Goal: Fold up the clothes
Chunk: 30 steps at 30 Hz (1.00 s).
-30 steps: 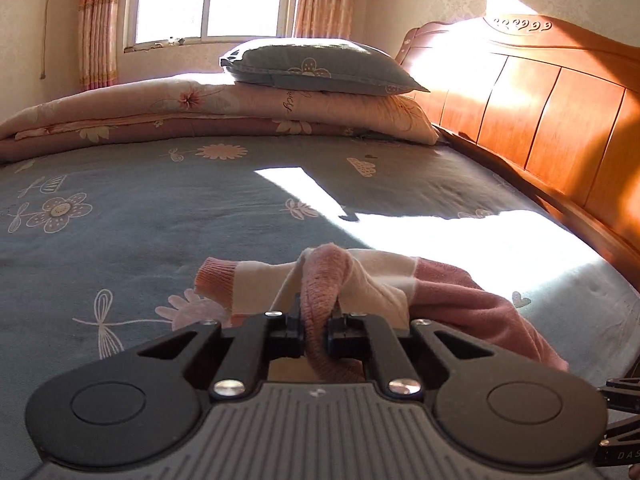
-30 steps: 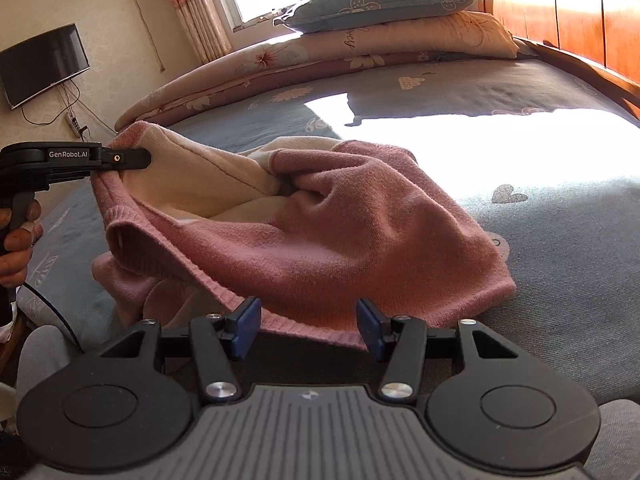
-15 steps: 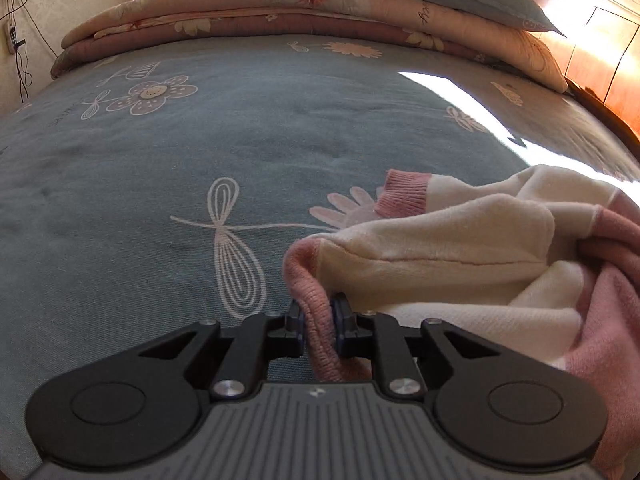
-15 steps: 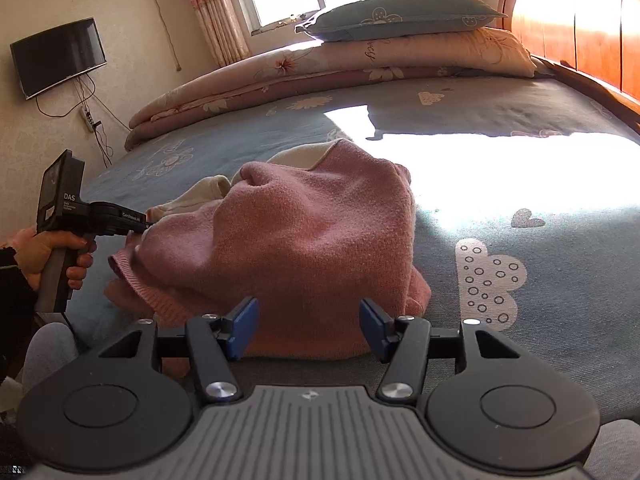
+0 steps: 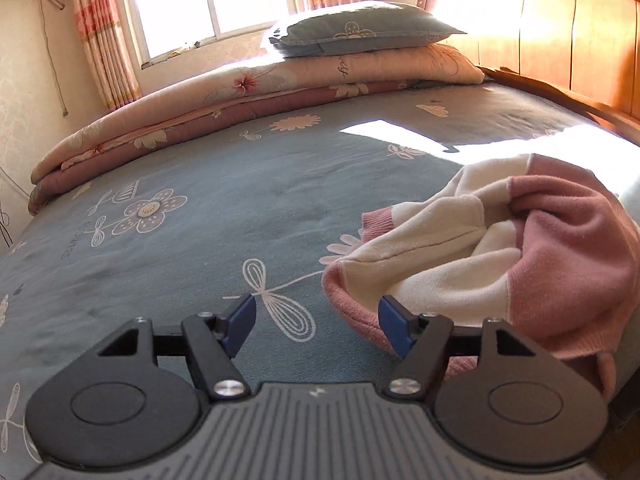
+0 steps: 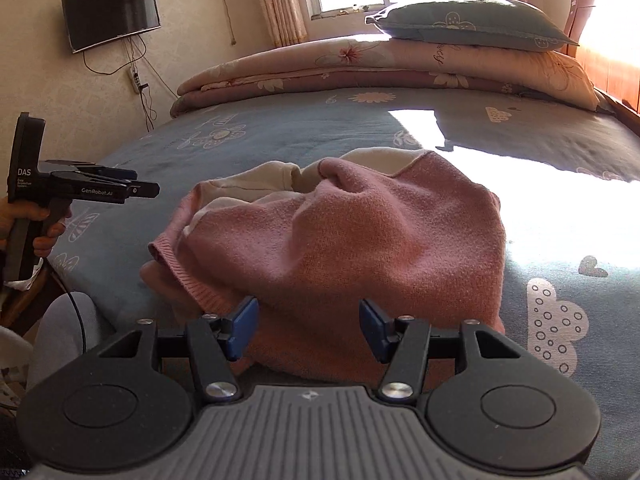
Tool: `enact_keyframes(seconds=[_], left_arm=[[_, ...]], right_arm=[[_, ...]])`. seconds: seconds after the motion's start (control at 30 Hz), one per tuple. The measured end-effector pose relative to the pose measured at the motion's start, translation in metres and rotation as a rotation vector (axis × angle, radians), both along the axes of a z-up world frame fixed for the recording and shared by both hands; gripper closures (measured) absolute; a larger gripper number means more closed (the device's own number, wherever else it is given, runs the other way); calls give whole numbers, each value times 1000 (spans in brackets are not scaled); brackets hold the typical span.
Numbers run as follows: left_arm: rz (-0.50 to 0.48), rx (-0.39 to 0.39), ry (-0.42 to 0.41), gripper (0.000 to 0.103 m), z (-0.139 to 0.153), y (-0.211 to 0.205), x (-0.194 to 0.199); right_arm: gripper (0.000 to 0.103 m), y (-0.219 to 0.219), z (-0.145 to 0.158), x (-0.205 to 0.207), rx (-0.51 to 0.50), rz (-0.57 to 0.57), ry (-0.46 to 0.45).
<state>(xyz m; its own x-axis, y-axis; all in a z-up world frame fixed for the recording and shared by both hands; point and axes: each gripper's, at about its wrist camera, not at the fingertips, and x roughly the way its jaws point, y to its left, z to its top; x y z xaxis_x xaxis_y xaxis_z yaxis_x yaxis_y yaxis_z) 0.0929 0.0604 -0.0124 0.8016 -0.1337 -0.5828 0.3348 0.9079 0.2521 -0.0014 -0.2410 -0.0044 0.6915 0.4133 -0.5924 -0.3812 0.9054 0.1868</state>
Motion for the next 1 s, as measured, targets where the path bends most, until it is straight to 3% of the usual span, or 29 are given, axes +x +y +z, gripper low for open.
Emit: enact_keyframes(seconds=[0.07,0.23,0.3,0.57,0.63,0.7,0.73,0.8,0.93,1.0], left_arm=[[-112,135,-60,34,-8,-9,-12],[-437,575,-197,33,-41,-36,-36],[-541,696,-218,32,-54,-43,-37],[-868,953,-281,34,-90,-72,-29],[-943,1027,-288,41,-99,-78,-31],[-977,1070,-260,82,-104,-80,-31],[-988,1086,-242,88,-106,-80,-32],[-989,1066,-228,93,-103,-79,-34],[-890,937,-267,93,-75,-73,-42],[-833,838,-279,93,-57,-70,-45]], right_arm=[[42,20,7,4,-22,61,-27],[42,57,17,8,-1,147,-62],[42,64,16,6,6,159,-51],[42,56,-3,4,6,81,52],[42,50,-6,4,10,52,73],[42,46,-9,2,20,41,84],[42,45,-9,1,21,42,87],[42,43,-9,-1,14,46,84],[42,43,-7,2,13,53,76],[42,45,-4,3,14,73,59]])
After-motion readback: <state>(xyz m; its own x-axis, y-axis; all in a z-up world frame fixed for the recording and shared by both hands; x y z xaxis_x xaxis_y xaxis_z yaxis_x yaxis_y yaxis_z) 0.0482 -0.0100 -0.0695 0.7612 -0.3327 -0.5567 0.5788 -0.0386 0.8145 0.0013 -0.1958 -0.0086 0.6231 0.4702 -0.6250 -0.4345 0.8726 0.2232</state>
